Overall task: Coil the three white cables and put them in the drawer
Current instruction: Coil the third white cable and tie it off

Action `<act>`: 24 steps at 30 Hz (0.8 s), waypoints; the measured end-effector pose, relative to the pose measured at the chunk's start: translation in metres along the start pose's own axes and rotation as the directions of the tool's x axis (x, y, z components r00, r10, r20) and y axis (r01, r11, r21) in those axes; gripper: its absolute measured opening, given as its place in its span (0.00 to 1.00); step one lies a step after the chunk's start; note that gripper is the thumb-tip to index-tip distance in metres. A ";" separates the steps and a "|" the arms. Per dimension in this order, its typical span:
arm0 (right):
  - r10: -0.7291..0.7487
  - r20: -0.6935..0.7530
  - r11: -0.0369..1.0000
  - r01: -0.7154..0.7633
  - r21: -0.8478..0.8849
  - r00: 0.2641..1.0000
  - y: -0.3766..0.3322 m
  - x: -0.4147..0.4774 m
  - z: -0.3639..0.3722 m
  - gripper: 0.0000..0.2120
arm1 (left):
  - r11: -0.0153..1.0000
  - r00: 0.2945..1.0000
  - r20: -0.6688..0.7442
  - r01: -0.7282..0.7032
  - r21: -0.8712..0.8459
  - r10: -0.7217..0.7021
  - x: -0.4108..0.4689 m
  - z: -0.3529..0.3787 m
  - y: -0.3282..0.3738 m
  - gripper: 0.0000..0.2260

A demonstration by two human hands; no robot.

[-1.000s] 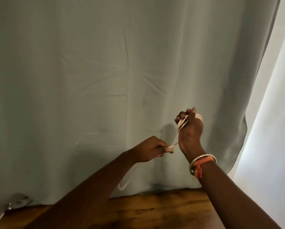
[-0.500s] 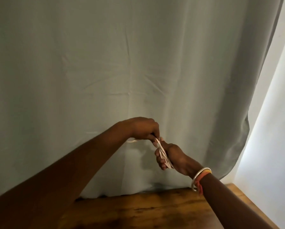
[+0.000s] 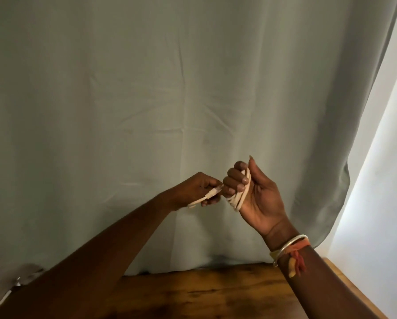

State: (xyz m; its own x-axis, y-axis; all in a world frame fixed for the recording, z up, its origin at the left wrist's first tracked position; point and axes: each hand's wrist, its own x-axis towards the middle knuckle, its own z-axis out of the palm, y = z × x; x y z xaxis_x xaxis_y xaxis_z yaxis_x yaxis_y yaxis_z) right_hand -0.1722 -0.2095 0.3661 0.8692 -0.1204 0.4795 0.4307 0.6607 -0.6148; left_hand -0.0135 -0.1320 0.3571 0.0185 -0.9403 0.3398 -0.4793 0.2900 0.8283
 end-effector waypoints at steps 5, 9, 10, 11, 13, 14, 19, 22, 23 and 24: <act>-0.285 -0.184 0.957 0.268 -0.112 0.941 -0.003 0.012 0.005 0.17 | 0.968 0.998 -0.028 -0.066 -0.241 0.061 -0.005 0.036 0.009 0.05; -0.466 -0.313 0.881 0.400 -0.253 0.828 -0.010 0.017 -0.004 0.15 | 0.957 0.997 -0.079 -0.030 -0.290 0.008 -0.006 0.053 0.007 0.11; -0.496 -0.339 0.864 0.416 -0.285 0.799 -0.010 0.017 -0.007 0.15 | 0.965 0.998 -0.059 0.005 -0.262 -0.021 -0.007 0.055 0.005 0.08; -0.520 -0.365 0.850 0.422 -0.317 0.773 -0.010 0.018 -0.009 0.16 | 0.970 0.999 -0.028 0.034 -0.241 -0.042 -0.008 0.057 0.004 0.04; -0.552 -0.410 0.828 0.417 -0.375 0.726 -0.009 0.019 -0.012 0.16 | 0.946 0.996 0.032 0.089 -0.313 -0.083 -0.012 0.060 0.002 0.07; -0.566 -0.430 0.817 0.408 -0.407 0.704 -0.008 0.019 -0.014 0.16 | 0.913 0.993 0.062 0.116 -0.391 -0.100 -0.013 0.059 0.000 0.11; -0.568 -0.540 0.807 0.293 -0.512 0.621 -0.012 0.012 -0.033 0.15 | 0.939 0.986 0.151 0.113 -0.325 -0.067 -0.021 0.046 -0.012 0.15; -0.534 -0.594 0.814 0.177 -0.553 0.602 -0.011 0.006 -0.047 0.15 | 0.991 1.000 0.004 -0.010 0.134 0.010 -0.023 0.043 -0.008 0.11; -0.510 -0.609 0.816 0.117 -0.566 0.608 -0.007 0.005 -0.049 0.15 | 0.978 0.997 -0.047 -0.052 0.204 0.062 -0.022 0.042 -0.004 0.10; -0.472 -0.624 0.820 0.048 -0.571 0.623 -0.002 0.004 -0.051 0.15 | 0.973 0.990 -0.094 -0.078 0.217 0.101 -0.020 0.039 0.002 0.10</act>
State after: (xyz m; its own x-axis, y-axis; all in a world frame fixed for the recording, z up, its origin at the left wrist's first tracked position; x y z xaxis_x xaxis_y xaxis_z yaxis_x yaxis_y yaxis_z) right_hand -0.1572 -0.2494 0.3377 0.4899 -0.8491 0.1976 0.5333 0.1126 -0.8384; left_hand -0.0486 -0.1195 0.3344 0.0522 -0.8854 0.4618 -0.6581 0.3173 0.6828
